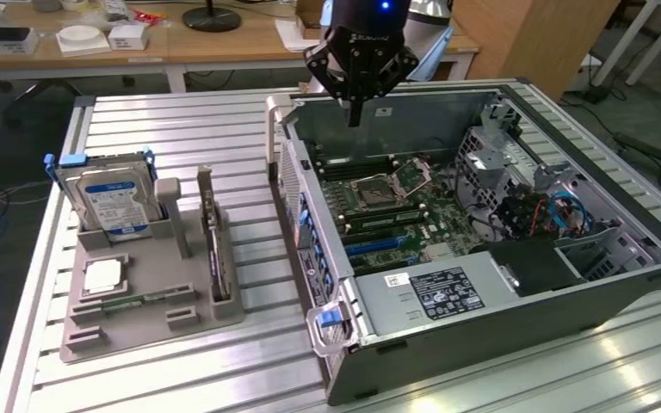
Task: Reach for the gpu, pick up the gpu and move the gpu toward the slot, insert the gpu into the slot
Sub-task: 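Reach for the gpu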
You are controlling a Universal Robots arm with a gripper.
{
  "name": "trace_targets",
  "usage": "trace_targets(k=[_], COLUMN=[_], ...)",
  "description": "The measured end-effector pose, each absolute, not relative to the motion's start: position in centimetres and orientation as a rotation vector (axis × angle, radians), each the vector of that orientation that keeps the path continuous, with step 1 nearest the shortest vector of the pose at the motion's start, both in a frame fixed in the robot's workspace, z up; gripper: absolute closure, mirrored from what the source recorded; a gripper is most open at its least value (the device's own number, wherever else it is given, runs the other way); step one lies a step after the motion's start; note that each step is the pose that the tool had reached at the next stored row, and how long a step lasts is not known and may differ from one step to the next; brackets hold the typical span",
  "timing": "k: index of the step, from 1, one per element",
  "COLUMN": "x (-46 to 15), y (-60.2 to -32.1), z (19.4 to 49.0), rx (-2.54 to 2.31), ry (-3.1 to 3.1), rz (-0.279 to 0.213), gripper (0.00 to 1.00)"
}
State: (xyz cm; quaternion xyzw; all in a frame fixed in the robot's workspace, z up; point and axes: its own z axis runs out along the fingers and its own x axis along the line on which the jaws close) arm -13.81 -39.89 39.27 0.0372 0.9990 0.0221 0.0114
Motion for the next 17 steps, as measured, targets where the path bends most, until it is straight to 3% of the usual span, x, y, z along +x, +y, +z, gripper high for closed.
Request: trace_targets(k=[17], x=[-14.32], y=[-39.89], z=[39.23], rx=[0.116], ry=[3.117], rz=[0.069], gripper=[0.9])
